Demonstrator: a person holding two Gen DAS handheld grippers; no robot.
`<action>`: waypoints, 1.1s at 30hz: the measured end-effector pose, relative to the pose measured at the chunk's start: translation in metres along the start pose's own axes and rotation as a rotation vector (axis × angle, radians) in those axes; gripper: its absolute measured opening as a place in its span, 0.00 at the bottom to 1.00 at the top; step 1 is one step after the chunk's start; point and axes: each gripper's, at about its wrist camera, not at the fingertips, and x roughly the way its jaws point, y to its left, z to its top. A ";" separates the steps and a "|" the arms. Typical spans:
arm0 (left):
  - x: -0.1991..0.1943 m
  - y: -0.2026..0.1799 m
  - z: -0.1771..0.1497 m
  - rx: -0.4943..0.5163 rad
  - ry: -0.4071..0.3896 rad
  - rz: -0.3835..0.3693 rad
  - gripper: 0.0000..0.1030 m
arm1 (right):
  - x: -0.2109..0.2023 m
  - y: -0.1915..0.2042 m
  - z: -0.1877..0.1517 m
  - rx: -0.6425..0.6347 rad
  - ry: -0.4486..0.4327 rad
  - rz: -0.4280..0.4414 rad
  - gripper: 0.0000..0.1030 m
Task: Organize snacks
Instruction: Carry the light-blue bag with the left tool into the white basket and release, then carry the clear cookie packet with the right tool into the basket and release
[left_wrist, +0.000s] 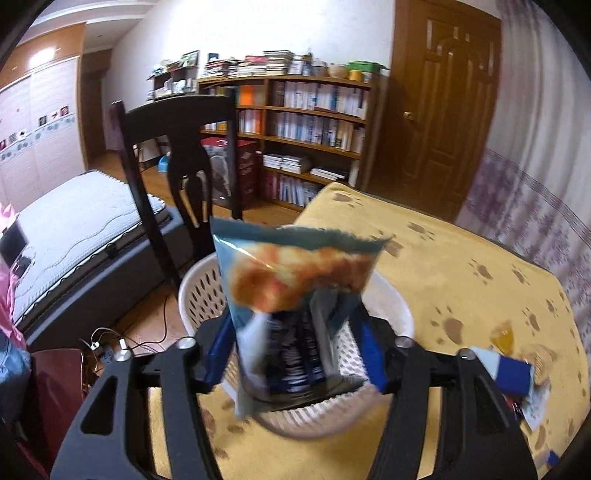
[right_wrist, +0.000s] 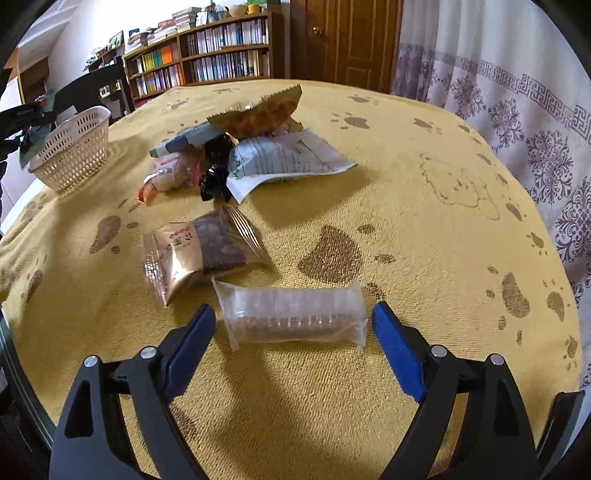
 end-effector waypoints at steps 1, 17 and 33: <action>0.002 0.003 0.001 -0.013 -0.004 0.014 0.89 | 0.002 -0.001 0.001 0.004 0.006 0.003 0.83; -0.012 0.026 0.004 -0.076 -0.057 0.037 0.94 | -0.011 -0.005 0.003 0.040 -0.048 -0.010 0.72; -0.058 0.027 0.016 -0.036 -0.167 -0.015 0.97 | -0.044 0.048 0.069 0.007 -0.192 0.137 0.72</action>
